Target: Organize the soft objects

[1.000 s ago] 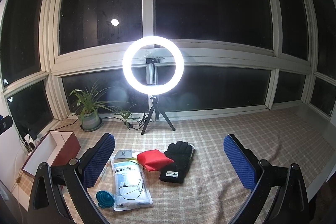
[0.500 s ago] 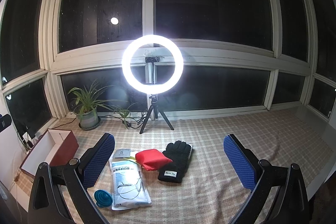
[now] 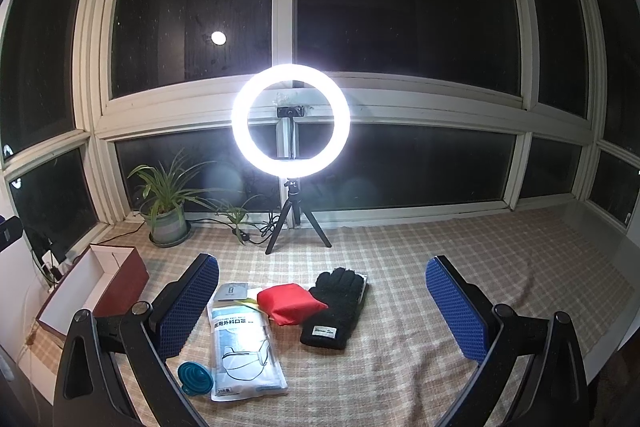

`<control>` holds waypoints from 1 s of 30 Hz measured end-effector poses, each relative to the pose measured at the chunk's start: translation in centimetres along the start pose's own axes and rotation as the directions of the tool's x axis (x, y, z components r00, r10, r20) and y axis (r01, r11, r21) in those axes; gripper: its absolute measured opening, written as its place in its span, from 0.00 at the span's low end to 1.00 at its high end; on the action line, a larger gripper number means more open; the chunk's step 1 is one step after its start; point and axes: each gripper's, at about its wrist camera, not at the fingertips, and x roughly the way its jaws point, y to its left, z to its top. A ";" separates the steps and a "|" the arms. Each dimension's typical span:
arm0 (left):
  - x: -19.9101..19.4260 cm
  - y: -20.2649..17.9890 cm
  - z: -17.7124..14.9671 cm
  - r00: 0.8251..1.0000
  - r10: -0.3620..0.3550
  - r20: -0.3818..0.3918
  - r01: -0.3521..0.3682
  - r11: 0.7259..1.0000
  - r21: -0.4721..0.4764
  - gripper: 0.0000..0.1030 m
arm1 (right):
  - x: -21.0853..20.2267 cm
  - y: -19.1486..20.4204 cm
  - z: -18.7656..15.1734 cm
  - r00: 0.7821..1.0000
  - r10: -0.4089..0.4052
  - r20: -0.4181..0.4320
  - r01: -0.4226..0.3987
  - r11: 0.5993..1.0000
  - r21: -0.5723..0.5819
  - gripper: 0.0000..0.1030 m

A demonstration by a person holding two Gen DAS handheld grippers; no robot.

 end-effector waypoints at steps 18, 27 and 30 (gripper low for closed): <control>1.4 0.0 -0.5 1.000 -0.008 -0.017 0.008 1.000 -0.006 0.84 | 1.5 -0.1 -0.2 1.000 0.000 -0.019 -0.001 1.000 -0.004 0.99; 3.6 0.8 -1.5 0.997 -0.018 -0.082 0.015 0.999 -0.031 0.84 | 3.9 -0.5 -1.1 0.995 0.079 -0.062 -0.077 0.997 0.030 0.99; 5.0 1.3 -2.4 0.991 -0.037 -0.131 0.030 0.998 -0.060 0.84 | 5.4 -1.4 -1.8 0.987 0.131 -0.098 -0.123 0.989 0.082 0.99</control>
